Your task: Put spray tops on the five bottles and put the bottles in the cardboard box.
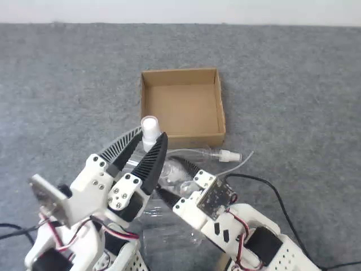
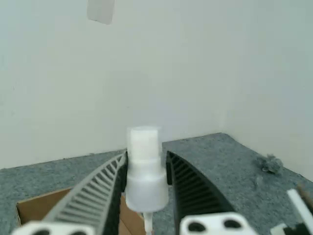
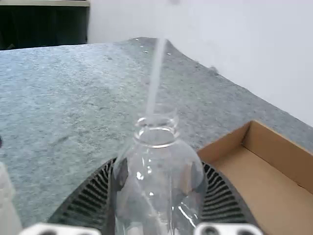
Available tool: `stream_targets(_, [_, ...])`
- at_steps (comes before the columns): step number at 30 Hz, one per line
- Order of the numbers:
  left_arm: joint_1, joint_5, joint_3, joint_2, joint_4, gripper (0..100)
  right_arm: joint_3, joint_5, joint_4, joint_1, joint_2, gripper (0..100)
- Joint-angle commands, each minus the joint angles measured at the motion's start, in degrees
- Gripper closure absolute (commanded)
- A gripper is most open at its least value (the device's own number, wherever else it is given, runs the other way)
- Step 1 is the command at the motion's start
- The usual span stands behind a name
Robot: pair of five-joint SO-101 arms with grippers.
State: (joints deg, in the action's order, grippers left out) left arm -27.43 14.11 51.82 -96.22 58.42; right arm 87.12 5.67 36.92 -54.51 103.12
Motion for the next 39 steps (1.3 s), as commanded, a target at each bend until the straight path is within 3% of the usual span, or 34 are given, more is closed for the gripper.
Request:
stream_targets(1, [-0.4, -0.5, -0.4, -0.4, 1.4, 99, -1.5, 0.9, -4.4, 3.6, 0.8, 90.8])
stream_targets(7, [-0.6, -3.2, 0.4, -0.4, 2.6, 98, -1.0, 0.9, -5.4, 4.4, 0.8, 90.8])
stream_targets(16, [-0.6, -3.3, 2.7, -0.4, 2.6, 85, -1.0, 0.9, -5.3, 4.3, 0.8, 90.8])
stream_targets(33, [1.0, -3.4, -1.2, -0.4, 3.9, 85, -0.9, 1.1, -5.1, 4.3, 0.8, 90.8])
stream_targets(39, [0.9, -3.6, 1.7, 0.0, 3.3, 95, -0.9, 1.2, -4.9, 4.2, 0.8, 90.8])
